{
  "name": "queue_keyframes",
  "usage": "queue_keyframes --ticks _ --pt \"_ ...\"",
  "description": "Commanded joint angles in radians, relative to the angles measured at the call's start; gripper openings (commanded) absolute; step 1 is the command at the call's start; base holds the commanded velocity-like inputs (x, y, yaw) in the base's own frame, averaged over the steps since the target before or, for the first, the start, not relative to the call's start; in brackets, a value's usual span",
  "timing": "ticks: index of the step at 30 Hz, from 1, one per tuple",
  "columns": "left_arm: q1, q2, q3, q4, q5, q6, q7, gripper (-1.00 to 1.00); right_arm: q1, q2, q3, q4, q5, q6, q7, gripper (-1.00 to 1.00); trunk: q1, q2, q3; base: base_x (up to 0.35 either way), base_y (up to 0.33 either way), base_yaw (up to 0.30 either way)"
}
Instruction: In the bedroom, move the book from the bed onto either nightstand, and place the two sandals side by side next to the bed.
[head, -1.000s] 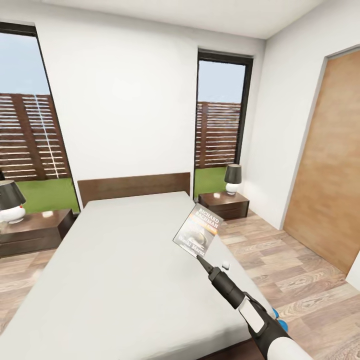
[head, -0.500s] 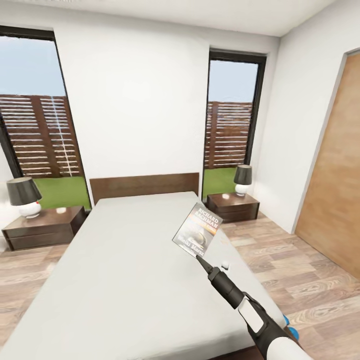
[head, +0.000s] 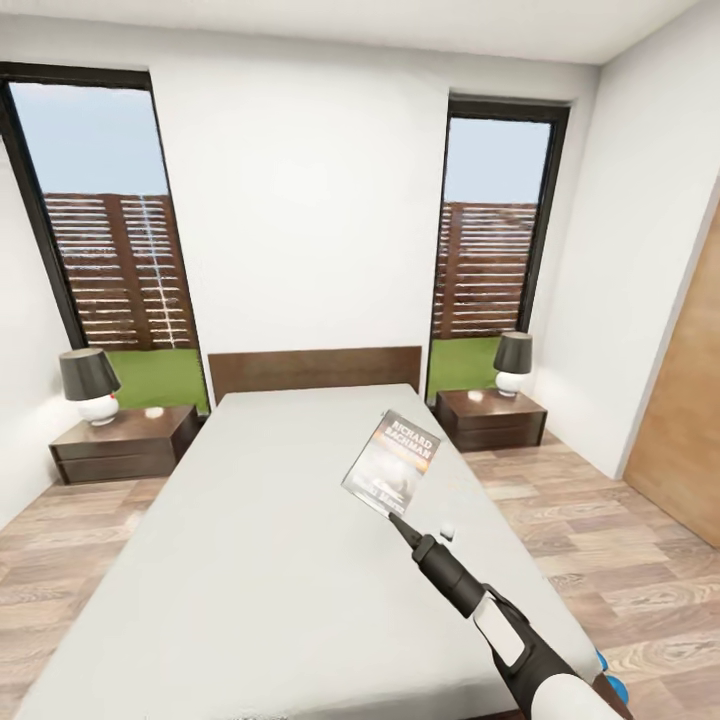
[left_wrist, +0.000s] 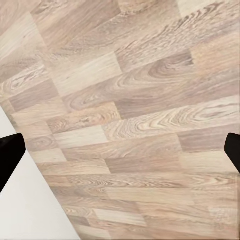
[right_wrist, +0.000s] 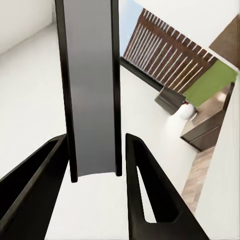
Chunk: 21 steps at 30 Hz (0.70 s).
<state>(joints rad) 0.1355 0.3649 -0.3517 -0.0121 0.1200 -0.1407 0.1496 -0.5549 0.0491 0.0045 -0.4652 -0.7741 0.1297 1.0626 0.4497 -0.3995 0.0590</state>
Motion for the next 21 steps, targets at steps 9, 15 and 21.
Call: queue_keyframes --ticks 9,15,21 --pt "0.001 0.0 -0.009 -0.001 0.01 -0.002 0.002 1.0 0.0 0.015 -0.001 0.0 0.015 0.011 -0.023 -1.0 0.0 -0.001 0.0 0.0 0.0 0.174" --pt "0.001 0.0 -0.009 -0.001 0.01 -0.002 0.002 1.0 0.0 0.019 -0.001 0.0 0.021 0.011 -0.028 -1.0 0.0 -0.001 0.0 0.0 0.0 0.175" --pt "0.001 0.0 -0.009 -0.002 0.01 -0.002 0.002 1.0 0.0 0.019 -0.001 0.0 0.022 0.01 -0.03 -1.0 0.0 -0.001 0.0 0.0 0.0 0.174"
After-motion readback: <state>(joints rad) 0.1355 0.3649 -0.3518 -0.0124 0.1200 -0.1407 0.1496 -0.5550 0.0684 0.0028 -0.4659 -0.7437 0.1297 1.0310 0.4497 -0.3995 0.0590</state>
